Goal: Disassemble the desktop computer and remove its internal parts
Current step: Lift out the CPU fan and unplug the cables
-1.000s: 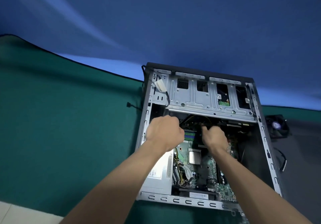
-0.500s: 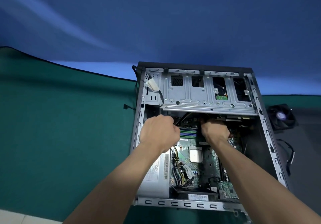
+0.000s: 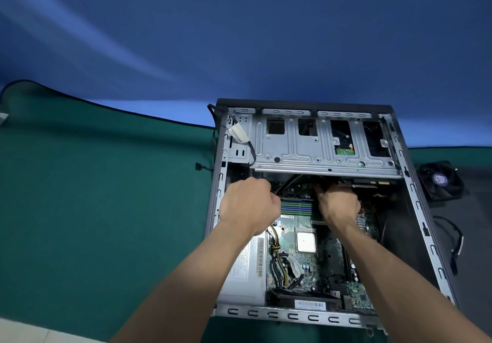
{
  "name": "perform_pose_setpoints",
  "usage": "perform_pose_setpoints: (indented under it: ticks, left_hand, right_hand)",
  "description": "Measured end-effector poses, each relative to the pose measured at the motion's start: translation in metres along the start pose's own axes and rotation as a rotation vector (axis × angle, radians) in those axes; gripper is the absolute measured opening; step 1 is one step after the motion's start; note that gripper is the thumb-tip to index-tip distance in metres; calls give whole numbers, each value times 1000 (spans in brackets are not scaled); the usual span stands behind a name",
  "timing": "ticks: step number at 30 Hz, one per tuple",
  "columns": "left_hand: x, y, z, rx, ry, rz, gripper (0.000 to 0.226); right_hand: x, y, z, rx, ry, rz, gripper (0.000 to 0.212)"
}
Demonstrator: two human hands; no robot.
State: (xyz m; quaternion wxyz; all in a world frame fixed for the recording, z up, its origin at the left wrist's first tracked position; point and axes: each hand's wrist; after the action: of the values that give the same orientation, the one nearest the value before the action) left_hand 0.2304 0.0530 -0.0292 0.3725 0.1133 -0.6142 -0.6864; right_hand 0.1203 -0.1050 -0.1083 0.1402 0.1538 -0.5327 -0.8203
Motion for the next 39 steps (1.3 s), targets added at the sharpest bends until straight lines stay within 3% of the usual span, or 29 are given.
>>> perform_pose_setpoints:
  ticks: [5,21,28,32,35,39]
  left_hand:
    - [-1,0,0,-1,-7,-8,30]
    - [2,4,1,-17,1,21,31]
    - [1,5,2,11,-16,50,26]
    - [2,5,5,100,-57,93,10]
    - [1,6,8,97,-141,108,25]
    - [4,15,20,-3,-302,145,37]
  right_hand:
    - [1,-4,-3,62,-14,-136,58]
    - [-1,-1,2,46,18,192,65]
    - [-12,-7,30,134,32,-105,48]
    - [-8,11,53,174,120,-114,44]
    - [-2,20,76,193,193,-68,41]
    - [-1,44,86,228,267,-192,27]
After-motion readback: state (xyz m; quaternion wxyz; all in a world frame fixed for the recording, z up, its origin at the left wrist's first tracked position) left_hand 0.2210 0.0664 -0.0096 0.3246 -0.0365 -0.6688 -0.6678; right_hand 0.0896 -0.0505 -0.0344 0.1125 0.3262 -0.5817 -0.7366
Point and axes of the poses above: each hand's wrist, its own z-axis away from the middle knuckle, its own y-axis out of the back of the hand, x = y × z, and after that the axes turned 4 degrees about -x, right-handed
